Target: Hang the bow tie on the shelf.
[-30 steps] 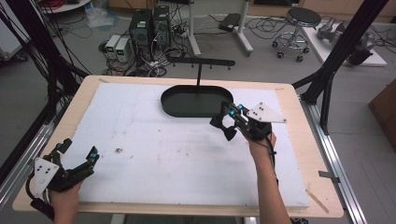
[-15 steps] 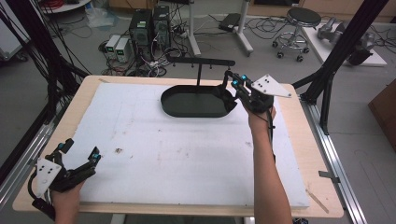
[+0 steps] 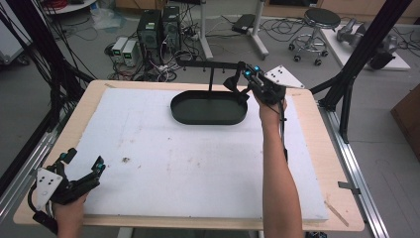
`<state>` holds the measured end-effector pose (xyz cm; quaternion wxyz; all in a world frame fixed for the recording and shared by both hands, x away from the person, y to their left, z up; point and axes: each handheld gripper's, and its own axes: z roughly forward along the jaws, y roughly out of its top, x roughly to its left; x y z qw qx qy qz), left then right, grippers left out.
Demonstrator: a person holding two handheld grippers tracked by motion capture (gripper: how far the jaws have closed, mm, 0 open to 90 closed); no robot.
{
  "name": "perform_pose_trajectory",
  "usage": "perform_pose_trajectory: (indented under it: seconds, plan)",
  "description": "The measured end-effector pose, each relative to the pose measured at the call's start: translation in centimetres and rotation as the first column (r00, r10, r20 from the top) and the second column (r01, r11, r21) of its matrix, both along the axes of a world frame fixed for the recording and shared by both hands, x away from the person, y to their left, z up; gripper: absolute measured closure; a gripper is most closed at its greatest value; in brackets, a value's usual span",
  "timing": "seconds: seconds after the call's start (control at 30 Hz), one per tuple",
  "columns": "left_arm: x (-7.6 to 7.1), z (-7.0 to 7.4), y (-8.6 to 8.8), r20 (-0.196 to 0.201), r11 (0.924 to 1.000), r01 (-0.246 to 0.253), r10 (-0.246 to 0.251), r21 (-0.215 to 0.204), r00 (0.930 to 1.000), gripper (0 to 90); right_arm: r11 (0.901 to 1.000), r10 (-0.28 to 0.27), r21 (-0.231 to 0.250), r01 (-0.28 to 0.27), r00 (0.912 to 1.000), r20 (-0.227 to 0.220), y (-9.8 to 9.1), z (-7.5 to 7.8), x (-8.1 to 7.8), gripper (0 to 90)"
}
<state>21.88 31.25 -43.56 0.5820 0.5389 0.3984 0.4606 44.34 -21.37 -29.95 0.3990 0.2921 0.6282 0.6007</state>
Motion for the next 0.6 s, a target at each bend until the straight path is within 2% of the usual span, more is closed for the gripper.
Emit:
perform_pose_trajectory:
  seconds: [0.2,0.23,0.27,0.37,0.6]
  plan:
    - [-0.1,0.0,0.0,0.001,1.0,0.001,-0.001,-0.005,1.0,14.1,0.9996,-0.029,-0.003,0.029,0.9996,-0.003,-0.1,-0.8,2.1,87.2]
    - [0.0,0.0,0.0,0.001,1.0,0.002,-0.002,-0.004,1.0,14.1,0.9996,-0.029,0.0,0.029,0.9994,-0.021,-0.2,-0.9,2.5,87.3]
    - [0.0,0.0,0.0,0.0,1.0,0.001,-0.001,-0.007,1.0,14.1,0.9994,-0.035,-0.005,0.035,0.9993,-0.011,-0.3,-1.1,2.8,87.3]
    - [0.2,-0.1,0.0,-0.003,1.0,0.002,-0.002,-0.008,1.0,14.1,0.9991,-0.042,-0.005,0.042,0.9988,-0.027,-0.5,-1.7,3.8,87.2]
    - [0.3,-0.2,0.1,-0.001,0.9999,-0.002,0.002,-0.015,1.0,14.1,0.9988,-0.048,-0.011,0.047,0.9979,-0.045,-0.2,-2.6,5.3,87.1]
